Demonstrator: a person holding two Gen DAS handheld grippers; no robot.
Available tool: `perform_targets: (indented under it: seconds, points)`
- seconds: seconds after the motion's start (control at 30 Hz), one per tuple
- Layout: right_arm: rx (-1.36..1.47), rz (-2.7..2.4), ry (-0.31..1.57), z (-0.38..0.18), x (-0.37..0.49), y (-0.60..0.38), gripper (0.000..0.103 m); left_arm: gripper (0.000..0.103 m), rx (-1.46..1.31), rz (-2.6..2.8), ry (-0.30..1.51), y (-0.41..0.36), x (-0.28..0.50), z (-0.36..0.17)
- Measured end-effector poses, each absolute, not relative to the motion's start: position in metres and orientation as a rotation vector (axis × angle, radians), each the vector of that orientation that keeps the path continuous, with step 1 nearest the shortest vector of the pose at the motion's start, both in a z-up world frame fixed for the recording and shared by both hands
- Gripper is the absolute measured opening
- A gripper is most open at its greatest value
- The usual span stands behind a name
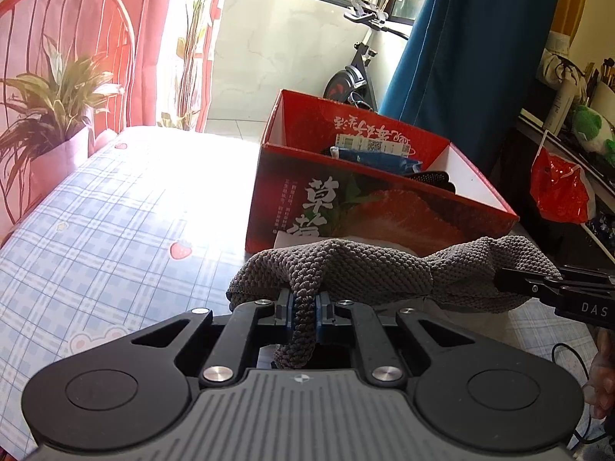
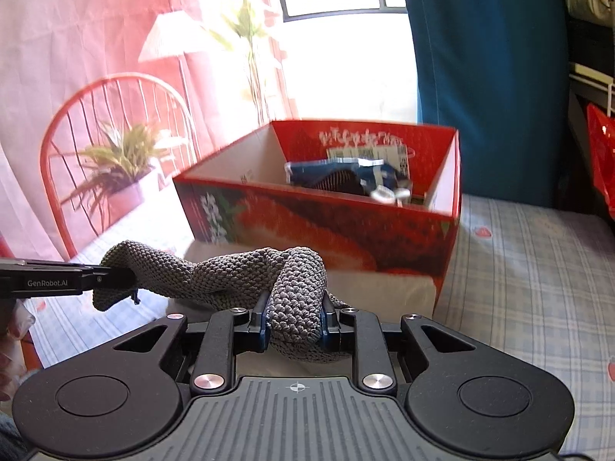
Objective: Organize soft objects
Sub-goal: 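Lift the grey cloth with both tools and carry it into the red box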
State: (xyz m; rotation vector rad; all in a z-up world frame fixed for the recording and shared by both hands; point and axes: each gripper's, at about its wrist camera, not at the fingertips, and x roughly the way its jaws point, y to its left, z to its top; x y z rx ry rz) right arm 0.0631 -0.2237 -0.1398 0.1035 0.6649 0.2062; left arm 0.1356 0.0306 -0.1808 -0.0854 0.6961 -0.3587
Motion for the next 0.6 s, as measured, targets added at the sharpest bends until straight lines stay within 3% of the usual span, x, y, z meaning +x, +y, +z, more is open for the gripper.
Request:
perform_targets:
  seconds: [0.4,0.6]
  points:
    - [0.126,0.186,0.516,-0.079,0.102,-0.245,0.020,0.011,-0.047,-0.405,0.559,0.008,0.177,-0.113]
    - [0.160,0.148,0.533,-0.073,0.137,-0.263,0.020,0.011,-0.059,-0.424,0.594,-0.008,0.217,-0.108]
